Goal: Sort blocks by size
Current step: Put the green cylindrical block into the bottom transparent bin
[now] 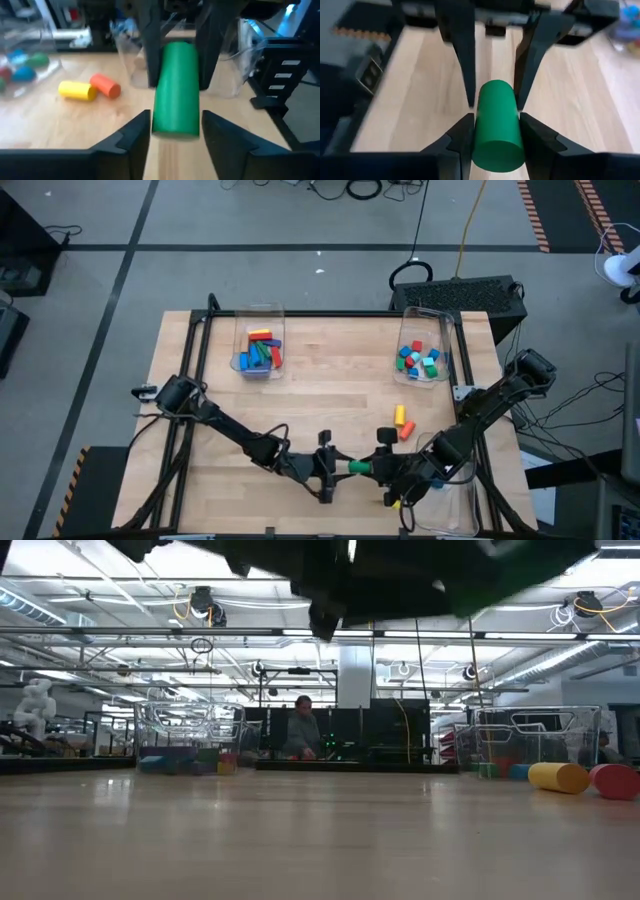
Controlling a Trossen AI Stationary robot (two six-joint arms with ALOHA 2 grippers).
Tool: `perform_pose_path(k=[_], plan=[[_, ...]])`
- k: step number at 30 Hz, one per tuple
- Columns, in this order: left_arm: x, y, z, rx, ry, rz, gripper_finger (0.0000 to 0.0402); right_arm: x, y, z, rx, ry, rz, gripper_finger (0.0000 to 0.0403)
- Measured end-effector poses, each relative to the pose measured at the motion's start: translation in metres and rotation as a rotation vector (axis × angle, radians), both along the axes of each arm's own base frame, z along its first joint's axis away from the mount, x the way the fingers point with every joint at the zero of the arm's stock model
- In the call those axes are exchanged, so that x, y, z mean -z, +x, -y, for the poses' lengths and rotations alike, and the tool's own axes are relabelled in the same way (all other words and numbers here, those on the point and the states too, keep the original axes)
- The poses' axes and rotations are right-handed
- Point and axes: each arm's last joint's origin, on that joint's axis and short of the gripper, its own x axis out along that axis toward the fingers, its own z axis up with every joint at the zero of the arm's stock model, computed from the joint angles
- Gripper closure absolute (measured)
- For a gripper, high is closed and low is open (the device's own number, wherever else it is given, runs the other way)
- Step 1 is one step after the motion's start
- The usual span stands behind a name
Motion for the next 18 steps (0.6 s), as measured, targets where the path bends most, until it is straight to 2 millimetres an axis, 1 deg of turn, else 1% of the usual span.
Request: perform_pose_path(k=[5, 7, 9, 13, 18], plan=[[0.009, 0.001, -0.011, -0.040, -0.016, -0.095, 0.0170, 0.005, -0.011, 0.006, 0.001, 0.003, -0.136, 0.0286], [0.011, 0.002, -0.014, -0.048, -0.008, -0.113, 0.0155, 0.006, -0.016, 0.009, 0.000, 0.022, -0.201, 0.0287], [0.012, 0.002, -0.017, -0.055, -0.003, -0.125, 0.0148, 0.003, -0.021, 0.012, -0.008, 0.045, -0.248, 0.0286], [0.012, 0.004, -0.021, -0.066, -0.004, -0.124, 0.0145, -0.014, -0.034, 0.019, -0.019, 0.095, -0.313, 0.0286], [0.013, 0.004, -0.022, -0.072, 0.001, -0.134, 0.0144, -0.047, -0.055, 0.027, -0.012, 0.128, -0.319, 0.0287]])
